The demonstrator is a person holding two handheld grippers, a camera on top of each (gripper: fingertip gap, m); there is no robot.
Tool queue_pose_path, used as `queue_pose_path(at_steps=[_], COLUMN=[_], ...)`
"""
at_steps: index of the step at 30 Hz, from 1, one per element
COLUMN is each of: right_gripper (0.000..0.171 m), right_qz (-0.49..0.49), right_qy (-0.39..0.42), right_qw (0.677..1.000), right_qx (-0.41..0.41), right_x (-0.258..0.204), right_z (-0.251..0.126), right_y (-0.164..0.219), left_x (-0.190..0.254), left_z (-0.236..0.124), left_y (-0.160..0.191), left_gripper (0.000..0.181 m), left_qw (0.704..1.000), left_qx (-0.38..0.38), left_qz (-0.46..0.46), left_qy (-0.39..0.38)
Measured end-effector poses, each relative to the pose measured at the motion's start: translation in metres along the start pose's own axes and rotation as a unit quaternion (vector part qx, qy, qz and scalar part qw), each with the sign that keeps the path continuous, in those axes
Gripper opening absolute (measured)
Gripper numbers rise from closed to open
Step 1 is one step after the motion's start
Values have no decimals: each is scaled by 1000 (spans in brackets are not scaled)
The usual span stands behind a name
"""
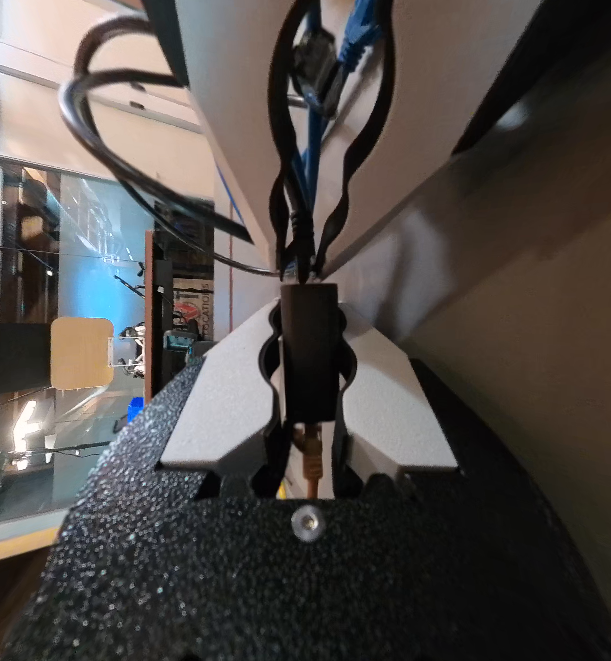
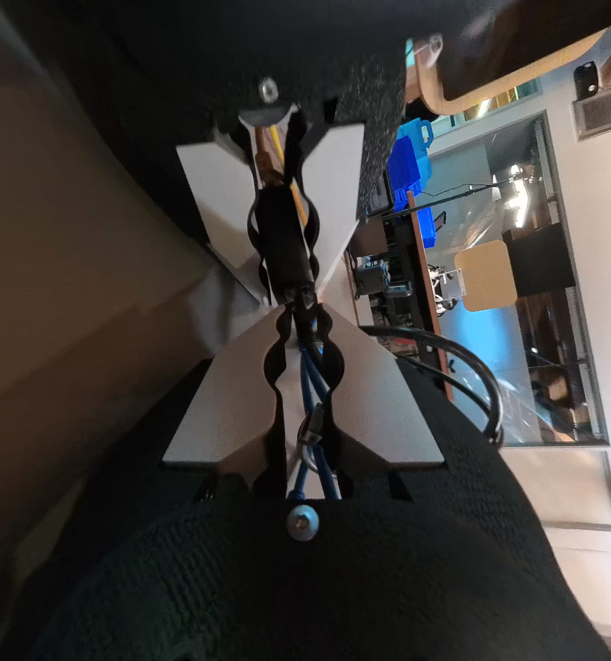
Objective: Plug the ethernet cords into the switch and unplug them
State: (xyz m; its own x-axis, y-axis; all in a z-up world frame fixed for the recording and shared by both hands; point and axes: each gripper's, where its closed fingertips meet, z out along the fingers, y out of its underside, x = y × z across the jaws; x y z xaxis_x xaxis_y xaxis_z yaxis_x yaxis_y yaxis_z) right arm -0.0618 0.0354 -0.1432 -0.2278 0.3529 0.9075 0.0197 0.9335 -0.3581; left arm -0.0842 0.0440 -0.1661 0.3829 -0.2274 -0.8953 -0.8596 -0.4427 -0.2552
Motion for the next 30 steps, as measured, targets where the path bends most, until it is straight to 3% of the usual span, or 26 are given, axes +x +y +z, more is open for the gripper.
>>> queue_pose_path(at_steps=[3, 5, 14, 19, 24, 30], right_gripper=[13, 13, 12, 11, 11, 12], right_qz=[9, 23, -19, -127, -259, -279], right_qy=[3, 1, -25, -72, -127, -168], right_qw=[1000, 1000, 999, 989, 955, 943], right_qx=[-12, -10, -14, -31, -69, -74], right_x=[2, 3, -7, -11, -13, -12], right_z=[0, 0, 2, 0, -1, -4], right_y=[6, 8, 8, 9, 9, 10], left_x=[-9, -2, 6, 5, 4, 4], left_z=[-10, -9, -4, -3, -1, 0], left_y=[-8, -9, -6, -8, -9, -12], left_gripper=[39, 22, 22, 21, 22, 22], left_qw=[999, 999, 1000, 998, 996, 996], left_qx=[25, 28, 13, 17, 24, 43], left_qz=[8, 12, 27, 64, 91, 79], left_qy=[-36, -14, 8, 0, -5, 0])
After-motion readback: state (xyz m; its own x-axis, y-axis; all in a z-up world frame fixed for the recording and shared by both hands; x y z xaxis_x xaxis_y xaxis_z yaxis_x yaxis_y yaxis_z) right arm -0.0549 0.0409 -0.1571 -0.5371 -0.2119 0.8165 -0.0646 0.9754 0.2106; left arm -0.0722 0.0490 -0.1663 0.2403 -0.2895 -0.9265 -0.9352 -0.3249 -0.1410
